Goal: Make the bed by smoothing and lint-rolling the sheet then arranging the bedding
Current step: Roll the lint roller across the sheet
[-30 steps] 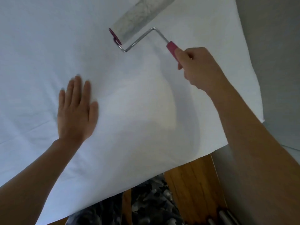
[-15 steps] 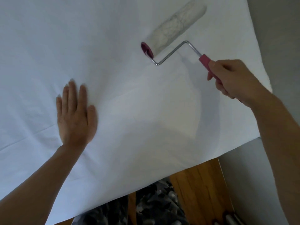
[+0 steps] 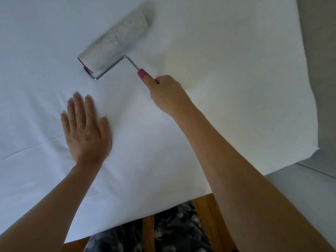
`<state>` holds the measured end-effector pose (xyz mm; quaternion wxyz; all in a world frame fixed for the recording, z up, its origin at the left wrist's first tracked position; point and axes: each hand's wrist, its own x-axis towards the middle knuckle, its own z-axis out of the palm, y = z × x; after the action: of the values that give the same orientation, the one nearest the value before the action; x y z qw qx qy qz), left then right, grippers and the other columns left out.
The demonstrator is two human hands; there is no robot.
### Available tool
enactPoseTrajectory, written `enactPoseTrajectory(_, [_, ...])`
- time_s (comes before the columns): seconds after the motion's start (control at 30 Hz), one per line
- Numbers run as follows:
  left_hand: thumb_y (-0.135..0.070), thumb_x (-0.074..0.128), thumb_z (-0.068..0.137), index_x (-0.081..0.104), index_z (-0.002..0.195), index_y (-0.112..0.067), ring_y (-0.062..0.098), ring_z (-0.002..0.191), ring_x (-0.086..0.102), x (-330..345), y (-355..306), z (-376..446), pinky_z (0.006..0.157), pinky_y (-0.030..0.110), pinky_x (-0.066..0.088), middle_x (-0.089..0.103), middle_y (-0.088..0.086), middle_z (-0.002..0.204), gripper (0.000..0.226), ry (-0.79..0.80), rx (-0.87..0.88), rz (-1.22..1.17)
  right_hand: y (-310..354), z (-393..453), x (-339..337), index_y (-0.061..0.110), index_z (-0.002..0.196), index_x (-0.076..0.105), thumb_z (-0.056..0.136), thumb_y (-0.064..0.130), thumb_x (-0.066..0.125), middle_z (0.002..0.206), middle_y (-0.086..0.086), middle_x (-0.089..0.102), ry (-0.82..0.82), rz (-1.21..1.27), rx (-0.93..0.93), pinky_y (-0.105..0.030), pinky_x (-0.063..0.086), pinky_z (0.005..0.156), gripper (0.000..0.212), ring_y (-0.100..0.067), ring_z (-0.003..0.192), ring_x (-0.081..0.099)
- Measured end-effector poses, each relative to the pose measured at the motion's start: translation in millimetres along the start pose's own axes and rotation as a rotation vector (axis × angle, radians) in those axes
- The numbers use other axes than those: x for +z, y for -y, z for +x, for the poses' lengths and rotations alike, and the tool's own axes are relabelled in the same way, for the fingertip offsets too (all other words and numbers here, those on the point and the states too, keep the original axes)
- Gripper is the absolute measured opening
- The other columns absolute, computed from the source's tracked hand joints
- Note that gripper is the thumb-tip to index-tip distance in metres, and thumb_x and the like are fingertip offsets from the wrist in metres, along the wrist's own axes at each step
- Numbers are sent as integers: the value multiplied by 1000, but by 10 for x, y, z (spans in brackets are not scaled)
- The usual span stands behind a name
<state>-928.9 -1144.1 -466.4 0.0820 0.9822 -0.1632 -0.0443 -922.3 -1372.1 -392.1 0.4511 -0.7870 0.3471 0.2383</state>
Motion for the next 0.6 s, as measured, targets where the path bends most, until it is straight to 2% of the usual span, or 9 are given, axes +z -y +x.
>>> enactPoseTrajectory(0.17, [-37,24,101,18,154,-11,29,149,11,2,18,1,121,40,1,13,13,161,60,-17,0,-12,-552,-669,-133,16,70,53,95,64,34,62,0,54,73,-44,139,-30,41,59,58,-23,59,53])
enactPoseTrajectory(0.3, [-38,23,101,18,154,-11,29,149,10,-12,11,-10,121,39,0,13,14,161,60,-12,-6,-13,-1224,-1376,-210,17,70,49,97,51,36,57,4,47,127,-38,271,-22,36,49,45,-9,47,43])
enactPoseTrajectory(0.4, [-38,23,101,17,155,-11,29,149,9,-18,3,-13,121,40,1,12,14,161,60,-2,-9,-12,-1654,-1883,-319,19,75,56,100,43,41,57,8,49,179,-76,390,-15,36,47,37,-1,44,42])
enactPoseTrajectory(0.43, [-37,23,101,17,155,-11,29,149,9,-17,0,-14,121,40,1,12,14,161,60,-1,-11,-13,-1732,-2025,-365,19,81,61,97,53,41,59,8,52,190,-96,442,-13,37,48,42,-2,48,46])
enactPoseTrajectory(0.47, [-37,23,101,17,155,-11,29,149,10,-14,-7,-17,121,40,1,12,14,161,60,-4,-11,-13,-1790,-2141,-411,19,87,64,85,75,37,63,7,58,196,-133,482,-12,38,50,62,-3,53,51])
enactPoseTrajectory(0.5, [-37,23,101,18,154,-11,29,149,10,-14,-9,-20,121,40,1,12,14,161,60,-9,-10,-12,-1862,-2233,-441,21,90,66,64,95,26,68,5,63,189,-167,505,-11,39,52,89,-2,57,56])
enactPoseTrajectory(0.53, [-37,23,101,18,154,-10,29,149,10,-11,-11,-20,121,40,0,13,14,161,60,-13,-7,-10,-1958,-2302,-450,23,90,66,47,103,15,71,3,65,176,-195,516,-12,40,55,104,-2,61,59])
enactPoseTrajectory(0.57, [-37,23,101,18,154,-10,29,149,10,-10,-11,-18,121,39,0,13,15,161,60,-14,-5,-9,-2039,-2337,-457,24,89,65,47,103,16,73,3,66,166,-194,517,-16,44,58,103,-2,64,61])
enactPoseTrajectory(0.6, [-37,23,101,18,154,-10,29,149,10,-10,-13,-18,121,39,-1,13,15,161,60,-11,-4,-10,-2078,-2341,-445,24,89,65,63,95,27,74,2,67,167,-181,523,-21,48,63,85,-3,67,62])
